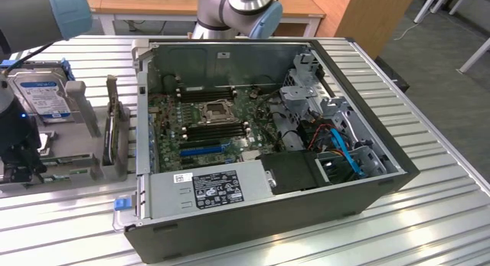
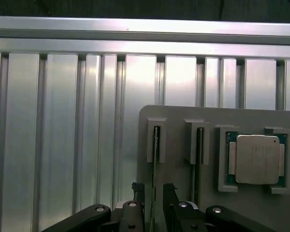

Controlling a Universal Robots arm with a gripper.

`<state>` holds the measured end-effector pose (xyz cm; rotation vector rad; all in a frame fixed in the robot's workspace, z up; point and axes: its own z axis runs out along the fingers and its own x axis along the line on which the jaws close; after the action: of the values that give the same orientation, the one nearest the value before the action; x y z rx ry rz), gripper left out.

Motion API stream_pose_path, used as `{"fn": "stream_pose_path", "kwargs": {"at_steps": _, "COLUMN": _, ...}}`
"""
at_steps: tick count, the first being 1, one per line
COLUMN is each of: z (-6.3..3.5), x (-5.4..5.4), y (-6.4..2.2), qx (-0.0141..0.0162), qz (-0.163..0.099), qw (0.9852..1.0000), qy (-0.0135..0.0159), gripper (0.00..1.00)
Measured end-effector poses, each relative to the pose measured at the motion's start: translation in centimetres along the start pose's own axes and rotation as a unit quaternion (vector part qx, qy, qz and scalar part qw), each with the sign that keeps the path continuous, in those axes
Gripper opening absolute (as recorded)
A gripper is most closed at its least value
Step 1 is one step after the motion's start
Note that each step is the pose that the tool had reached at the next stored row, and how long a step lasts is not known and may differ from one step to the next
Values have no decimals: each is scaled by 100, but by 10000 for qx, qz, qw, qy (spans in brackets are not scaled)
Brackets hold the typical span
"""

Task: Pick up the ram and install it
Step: 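Pick up the ram and move it above insertion slot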

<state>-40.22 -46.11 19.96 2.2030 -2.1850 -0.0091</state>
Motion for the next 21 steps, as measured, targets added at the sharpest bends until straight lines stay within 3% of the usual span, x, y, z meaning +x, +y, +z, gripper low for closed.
{"fn": "stream_pose_path", "kwargs": {"at_steps": 12, "z": 95, "x": -4, "y": 29, "qx": 6, "qz": -4, "qw": 10000, "qy": -3, "gripper": 30}}
{"fn": "stream_pose_path", "kwargs": {"at_steps": 21, "z": 104, "x": -13, "y": 28, "qx": 6, "qz": -5, "qw": 10000, "qy": -14, "gripper": 30}}
